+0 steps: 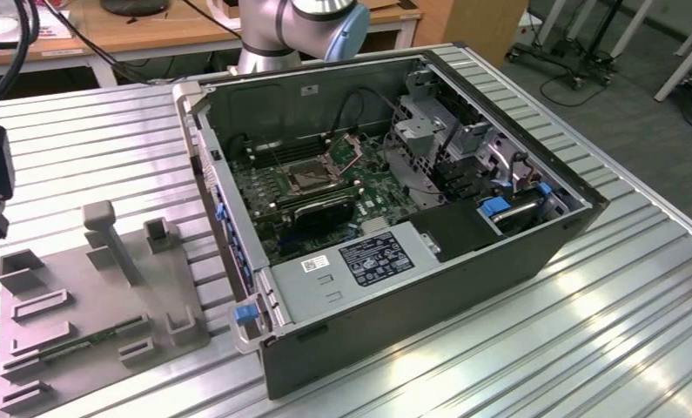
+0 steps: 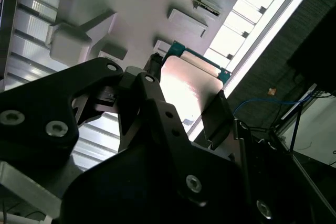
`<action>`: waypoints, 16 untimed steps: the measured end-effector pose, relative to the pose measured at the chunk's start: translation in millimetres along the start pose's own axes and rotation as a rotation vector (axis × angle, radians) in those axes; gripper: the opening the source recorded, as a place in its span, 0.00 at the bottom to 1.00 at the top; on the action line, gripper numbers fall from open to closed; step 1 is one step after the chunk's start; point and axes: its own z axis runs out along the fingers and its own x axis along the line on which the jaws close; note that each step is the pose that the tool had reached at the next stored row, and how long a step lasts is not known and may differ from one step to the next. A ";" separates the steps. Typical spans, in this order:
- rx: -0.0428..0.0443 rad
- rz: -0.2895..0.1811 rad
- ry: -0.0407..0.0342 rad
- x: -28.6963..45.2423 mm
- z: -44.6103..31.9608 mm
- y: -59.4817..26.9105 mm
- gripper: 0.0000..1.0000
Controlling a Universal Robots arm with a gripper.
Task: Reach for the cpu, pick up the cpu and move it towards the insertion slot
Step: 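Pick up the cpu and move it towards the insertion slot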
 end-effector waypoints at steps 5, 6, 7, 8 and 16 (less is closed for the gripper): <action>-0.0001 0.000 -0.0001 -0.1 -10.4 -0.1 0.55; 0.0000 0.000 0.0000 -0.1 -12.5 -0.1 0.55; 0.0000 0.000 0.0001 -0.1 -14.6 -0.1 0.55; 0.0001 0.000 0.0002 -0.2 -16.7 -0.1 0.55; 0.0031 0.000 -0.0003 -0.7 -26.7 -0.1 0.55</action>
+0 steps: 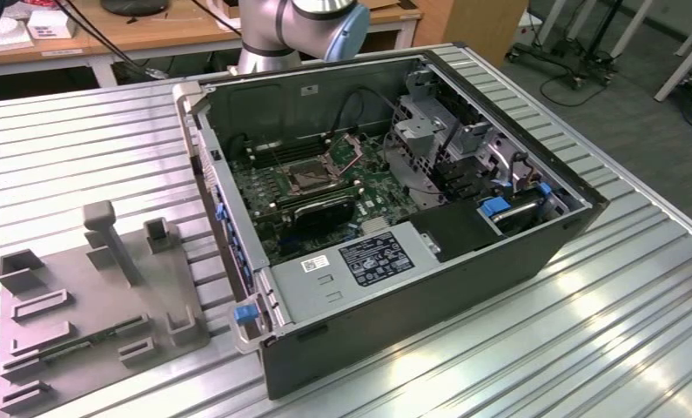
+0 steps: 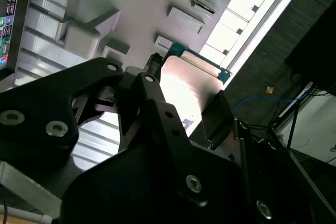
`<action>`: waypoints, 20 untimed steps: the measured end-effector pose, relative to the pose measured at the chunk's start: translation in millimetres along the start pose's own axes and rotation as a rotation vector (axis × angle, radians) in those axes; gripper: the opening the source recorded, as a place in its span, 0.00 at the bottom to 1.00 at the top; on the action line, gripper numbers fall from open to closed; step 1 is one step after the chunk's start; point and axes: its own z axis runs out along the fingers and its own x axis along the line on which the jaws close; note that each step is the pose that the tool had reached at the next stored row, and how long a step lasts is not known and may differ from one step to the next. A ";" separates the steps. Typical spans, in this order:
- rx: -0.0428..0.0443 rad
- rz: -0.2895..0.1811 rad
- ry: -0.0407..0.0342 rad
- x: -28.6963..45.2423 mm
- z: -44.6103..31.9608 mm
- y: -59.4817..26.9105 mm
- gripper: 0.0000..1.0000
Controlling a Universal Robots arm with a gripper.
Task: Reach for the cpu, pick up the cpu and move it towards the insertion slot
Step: 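Pick up the cpu and move it towards the insertion slot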
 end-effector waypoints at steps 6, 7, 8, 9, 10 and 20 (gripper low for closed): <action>0.0007 0.000 0.0005 -9.6 0.0 0.3 0.55; 0.0010 0.000 0.0004 -11.6 0.1 0.3 0.55; 0.0011 0.000 0.0004 -12.6 0.1 0.3 0.55; 0.0013 0.000 0.0004 -13.6 0.2 0.4 0.55; 0.0013 0.000 0.0004 -14.5 0.2 0.4 0.55; 0.0016 0.000 0.0003 -24.7 0.5 0.7 0.55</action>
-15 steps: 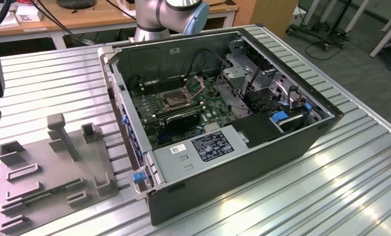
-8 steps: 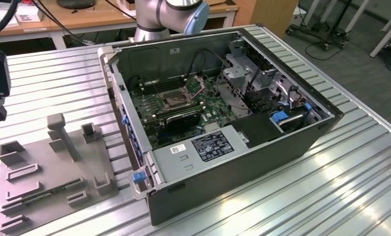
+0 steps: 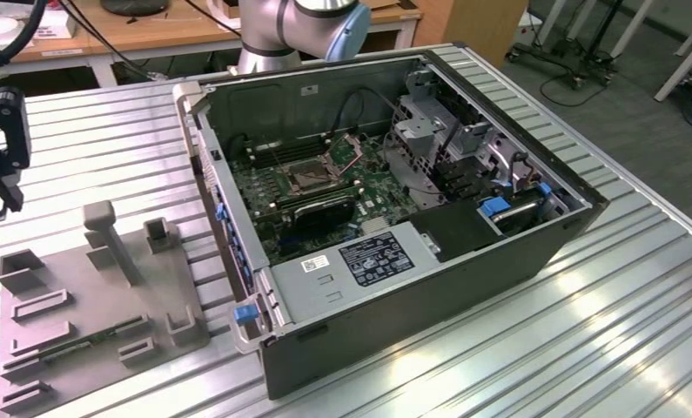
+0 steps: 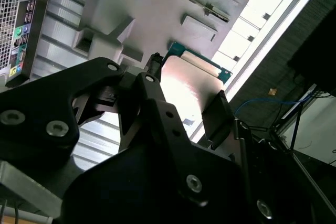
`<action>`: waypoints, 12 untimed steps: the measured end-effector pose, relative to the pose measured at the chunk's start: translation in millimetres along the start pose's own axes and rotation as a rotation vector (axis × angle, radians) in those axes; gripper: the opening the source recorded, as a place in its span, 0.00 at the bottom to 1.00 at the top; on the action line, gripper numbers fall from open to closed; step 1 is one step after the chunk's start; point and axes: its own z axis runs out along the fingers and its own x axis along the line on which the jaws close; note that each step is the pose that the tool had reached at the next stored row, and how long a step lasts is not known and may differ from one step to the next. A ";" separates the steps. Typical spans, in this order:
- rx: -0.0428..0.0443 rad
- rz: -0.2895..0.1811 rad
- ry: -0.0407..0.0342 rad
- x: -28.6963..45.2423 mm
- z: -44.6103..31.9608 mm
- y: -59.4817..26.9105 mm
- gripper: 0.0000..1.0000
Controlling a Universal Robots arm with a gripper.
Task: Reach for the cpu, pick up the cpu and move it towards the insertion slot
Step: 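Pick up the cpu and move it towards the insertion slot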
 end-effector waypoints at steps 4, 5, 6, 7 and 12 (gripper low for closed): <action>0.0003 0.000 0.0001 -4.0 0.0 0.1 0.55; 0.0003 0.000 0.0000 -5.0 0.0 0.1 0.55; 0.0003 0.000 0.0001 -5.8 0.0 0.2 0.55; 0.0003 0.000 0.0000 -6.7 0.1 0.2 0.55; 0.0004 0.000 0.0001 -11.7 0.1 0.3 0.55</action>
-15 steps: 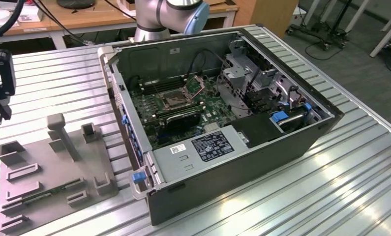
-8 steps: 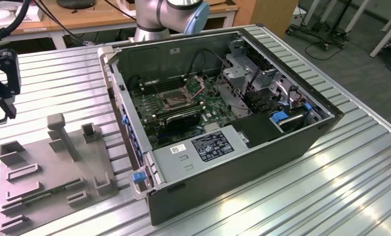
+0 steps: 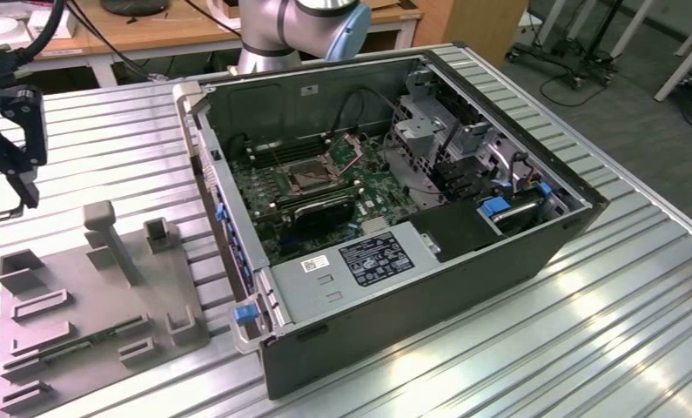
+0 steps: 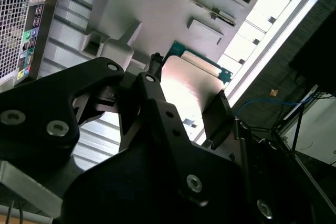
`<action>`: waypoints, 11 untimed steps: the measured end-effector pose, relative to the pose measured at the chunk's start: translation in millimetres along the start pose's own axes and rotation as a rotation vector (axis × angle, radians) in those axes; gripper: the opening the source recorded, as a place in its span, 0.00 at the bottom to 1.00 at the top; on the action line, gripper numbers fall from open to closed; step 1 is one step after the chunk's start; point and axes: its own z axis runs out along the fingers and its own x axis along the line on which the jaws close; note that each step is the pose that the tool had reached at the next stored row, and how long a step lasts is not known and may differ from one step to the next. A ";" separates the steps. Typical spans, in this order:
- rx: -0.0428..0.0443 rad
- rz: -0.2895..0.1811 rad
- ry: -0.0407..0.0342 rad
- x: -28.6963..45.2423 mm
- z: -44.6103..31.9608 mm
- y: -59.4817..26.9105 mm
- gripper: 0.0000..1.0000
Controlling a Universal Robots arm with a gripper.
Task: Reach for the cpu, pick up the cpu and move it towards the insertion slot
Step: 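Pick up the cpu and move it towards the insertion slot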
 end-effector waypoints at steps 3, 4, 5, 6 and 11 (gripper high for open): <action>0.0000 0.000 -0.0001 -3.2 0.1 0.1 0.55; 0.0000 0.000 -0.0001 -4.0 0.1 0.1 0.55; 0.0000 0.000 0.0000 -4.7 0.1 0.1 0.55; 0.0000 0.000 -0.0001 -5.4 0.1 0.1 0.55; 0.0001 0.000 0.0000 -8.8 0.2 0.2 0.55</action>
